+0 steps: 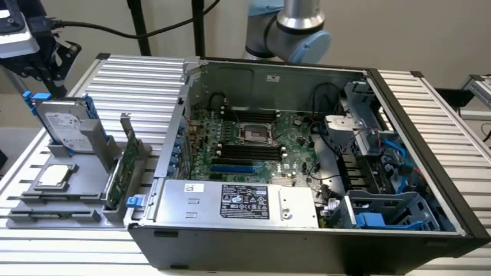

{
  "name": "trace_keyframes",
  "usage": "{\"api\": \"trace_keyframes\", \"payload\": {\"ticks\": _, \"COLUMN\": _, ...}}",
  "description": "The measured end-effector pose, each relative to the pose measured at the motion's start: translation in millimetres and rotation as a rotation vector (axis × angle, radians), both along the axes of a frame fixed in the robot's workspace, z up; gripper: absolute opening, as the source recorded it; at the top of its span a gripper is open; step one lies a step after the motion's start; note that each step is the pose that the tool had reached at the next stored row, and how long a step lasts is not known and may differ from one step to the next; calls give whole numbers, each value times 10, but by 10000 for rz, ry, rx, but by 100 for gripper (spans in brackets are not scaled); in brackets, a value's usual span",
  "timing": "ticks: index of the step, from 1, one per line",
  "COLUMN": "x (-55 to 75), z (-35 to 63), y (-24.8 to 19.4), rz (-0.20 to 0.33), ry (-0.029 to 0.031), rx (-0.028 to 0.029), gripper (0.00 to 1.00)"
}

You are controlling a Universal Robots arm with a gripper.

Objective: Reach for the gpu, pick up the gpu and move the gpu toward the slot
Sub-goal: 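Reach for the gpu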

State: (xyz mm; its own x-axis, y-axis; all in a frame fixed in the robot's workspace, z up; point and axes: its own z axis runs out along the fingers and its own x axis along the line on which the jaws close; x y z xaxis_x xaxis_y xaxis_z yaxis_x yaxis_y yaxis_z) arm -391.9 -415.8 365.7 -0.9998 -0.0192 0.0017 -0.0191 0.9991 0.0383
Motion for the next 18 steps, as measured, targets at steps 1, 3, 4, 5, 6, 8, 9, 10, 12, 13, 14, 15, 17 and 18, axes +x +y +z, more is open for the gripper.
{"api": "trace_keyframes", "payload": {"ticks": 1, "x": 7, "z": -1, "y": -45, "rz": 0, "ry": 6, "rx": -1, "gripper": 11}}
{"api": "trace_keyframes", "payload": {"ticks": 3, "x": 31, "z": -3, "y": -130, "rz": 0, "ry": 11, "rx": 0, "gripper": 11}}
{"api": "trace_keyframes", "payload": {"ticks": 4, "x": 51, "z": -4, "y": -167, "rz": 1, "ry": 13, "rx": -1, "gripper": 11}}
{"api": "trace_keyframes", "payload": {"ticks": 5, "x": 77, "z": -6, "y": -198, "rz": -1, "ry": 14, "rx": 0, "gripper": 11}}
{"api": "trace_keyframes", "payload": {"ticks": 6, "x": 112, "z": -9, "y": -223, "rz": -1, "ry": 12, "rx": 0, "gripper": 11}}
{"api": "trace_keyframes", "payload": {"ticks": 8, "x": 196, "z": -14, "y": -267, "rz": 1, "ry": 12, "rx": 0, "gripper": 11}}
{"api": "trace_keyframes", "payload": {"ticks": 9, "x": 240, "z": -17, "y": -285, "rz": -1, "ry": 13, "rx": 0, "gripper": 11}}
{"api": "trace_keyframes", "payload": {"ticks": 10, "x": 286, "z": -20, "y": -303, "rz": -1, "ry": 13, "rx": 0, "gripper": 11}}
{"api": "trace_keyframes", "payload": {"ticks": 12, "x": 376, "z": -27, "y": -336, "rz": 0, "ry": 14, "rx": 0, "gripper": 11}}
{"api": "trace_keyframes", "payload": {"ticks": 13, "x": 421, "z": -32, "y": -353, "rz": 0, "ry": 13, "rx": 0, "gripper": 11}}
{"api": "trace_keyframes", "payload": {"ticks": 14, "x": 466, "z": -38, "y": -370, "rz": -1, "ry": 13, "rx": 0, "gripper": 11}}
{"api": "trace_keyframes", "payload": {"ticks": 15, "x": 511, "z": -44, "y": -387, "rz": -1, "ry": 14, "rx": -1, "gripper": 11}}
{"api": "trace_keyframes", "payload": {"ticks": 17, "x": 601, "z": -61, "y": -424, "rz": 0, "ry": 13, "rx": 0, "gripper": 11}}
{"api": "trace_keyframes", "payload": {"ticks": 18, "x": 639, "z": -70, "y": -442, "rz": -1, "ry": 14, "rx": -1, "gripper": 11}}
